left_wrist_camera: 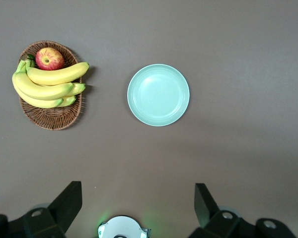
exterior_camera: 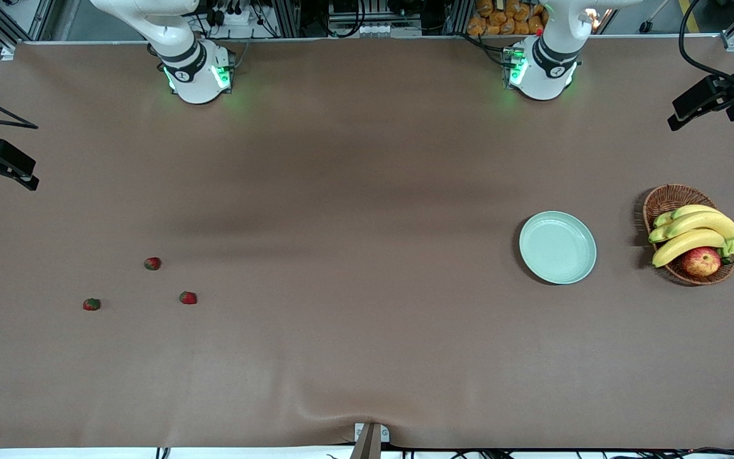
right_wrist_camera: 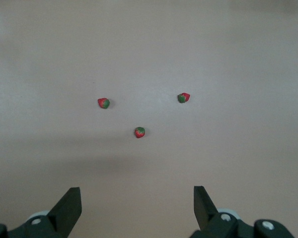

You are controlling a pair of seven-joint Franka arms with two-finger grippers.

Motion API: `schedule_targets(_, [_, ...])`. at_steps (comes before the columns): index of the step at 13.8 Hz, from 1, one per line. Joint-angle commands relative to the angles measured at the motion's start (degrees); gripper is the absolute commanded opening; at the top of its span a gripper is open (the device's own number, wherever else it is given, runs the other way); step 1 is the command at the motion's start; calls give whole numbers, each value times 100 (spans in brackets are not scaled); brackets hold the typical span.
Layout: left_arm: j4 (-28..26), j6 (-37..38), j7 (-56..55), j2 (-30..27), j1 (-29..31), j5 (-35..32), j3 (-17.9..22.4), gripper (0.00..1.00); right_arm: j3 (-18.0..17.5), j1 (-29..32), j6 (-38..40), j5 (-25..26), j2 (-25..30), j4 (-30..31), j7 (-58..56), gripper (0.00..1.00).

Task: Collect all strawberries into plate
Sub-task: 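Move the right gripper toward the strawberries while the left gripper nears the plate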

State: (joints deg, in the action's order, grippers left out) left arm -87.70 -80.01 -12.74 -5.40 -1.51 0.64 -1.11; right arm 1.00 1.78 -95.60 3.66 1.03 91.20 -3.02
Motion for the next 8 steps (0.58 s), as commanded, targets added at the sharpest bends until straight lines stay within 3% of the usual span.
schedule_targets(1, [165, 47, 61, 187, -7, 15, 15, 100, -30, 42, -20, -336, -15, -59, 3, 100])
schedule_targets(2, [191, 55, 44, 214, 2, 33, 15, 100, -13, 77, -29, -626, -32, -50, 3, 100])
schedule_targets(8, [156, 38, -9, 574, -86, -256, -29, 100, -12, 51, -90, -585, -146, 151, -6, 100])
